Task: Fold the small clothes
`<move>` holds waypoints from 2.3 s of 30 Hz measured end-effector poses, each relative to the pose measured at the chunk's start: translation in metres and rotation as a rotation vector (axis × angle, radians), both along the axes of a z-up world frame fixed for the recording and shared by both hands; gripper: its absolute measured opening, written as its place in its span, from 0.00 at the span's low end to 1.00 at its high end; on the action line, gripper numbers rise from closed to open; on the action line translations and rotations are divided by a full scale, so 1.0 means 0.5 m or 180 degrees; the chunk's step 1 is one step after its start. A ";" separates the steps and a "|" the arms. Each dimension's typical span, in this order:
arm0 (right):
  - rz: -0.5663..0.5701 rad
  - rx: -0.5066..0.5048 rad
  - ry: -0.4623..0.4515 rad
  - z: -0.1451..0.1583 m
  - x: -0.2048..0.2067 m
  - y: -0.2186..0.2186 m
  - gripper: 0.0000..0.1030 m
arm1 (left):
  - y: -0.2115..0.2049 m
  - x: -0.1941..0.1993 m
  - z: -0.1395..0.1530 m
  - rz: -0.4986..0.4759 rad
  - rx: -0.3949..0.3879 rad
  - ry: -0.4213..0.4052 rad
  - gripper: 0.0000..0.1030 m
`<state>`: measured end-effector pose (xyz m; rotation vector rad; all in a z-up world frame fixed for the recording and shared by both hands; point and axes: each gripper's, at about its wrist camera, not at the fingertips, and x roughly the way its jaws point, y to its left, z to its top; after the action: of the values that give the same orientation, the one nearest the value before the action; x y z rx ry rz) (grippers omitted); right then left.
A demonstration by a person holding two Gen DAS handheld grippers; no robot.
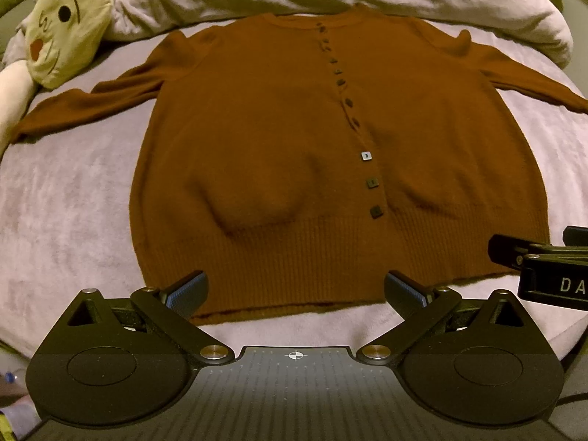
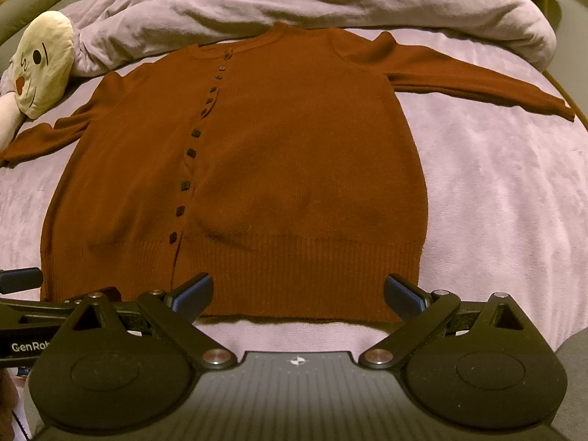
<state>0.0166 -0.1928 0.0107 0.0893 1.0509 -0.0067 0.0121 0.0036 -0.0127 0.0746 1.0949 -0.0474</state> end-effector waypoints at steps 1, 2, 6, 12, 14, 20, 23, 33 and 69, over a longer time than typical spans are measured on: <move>-0.0001 0.0000 0.0002 0.000 0.000 0.000 0.96 | 0.000 0.000 0.000 0.0002 -0.0002 0.0002 1.00; -0.0001 0.0002 0.0004 0.000 0.000 0.000 0.96 | 0.000 0.001 -0.001 0.0004 -0.0005 0.0007 1.00; -0.0001 0.0005 0.0014 -0.004 0.002 0.000 0.96 | 0.001 0.003 -0.003 0.0000 -0.0002 0.0015 1.00; -0.0004 0.0017 0.0029 -0.008 0.006 0.001 0.96 | 0.001 0.008 -0.006 0.0009 -0.0005 0.0030 1.00; 0.0002 0.0018 0.0030 -0.009 0.008 0.001 0.96 | 0.002 0.011 -0.009 0.0010 -0.0012 0.0038 1.00; 0.0012 0.0013 0.0021 -0.013 0.013 0.001 0.96 | 0.000 0.017 -0.018 0.0018 -0.0013 0.0071 1.00; 0.0020 0.0018 0.0014 -0.014 0.018 -0.001 0.96 | 0.001 0.022 -0.023 0.0029 -0.0012 0.0090 1.00; 0.0084 0.0188 -0.0146 -0.009 0.047 -0.027 0.96 | 0.004 0.044 -0.035 0.0104 -0.0037 0.0127 1.00; -0.3375 0.2588 -0.1530 -0.213 0.320 -0.913 0.21 | 0.047 0.213 -0.117 0.0858 -0.0235 0.0029 1.00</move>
<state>0.1763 -0.6493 -0.0960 1.3109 0.3718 -0.4952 0.1186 0.0273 -0.0710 -0.1397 1.1033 0.1539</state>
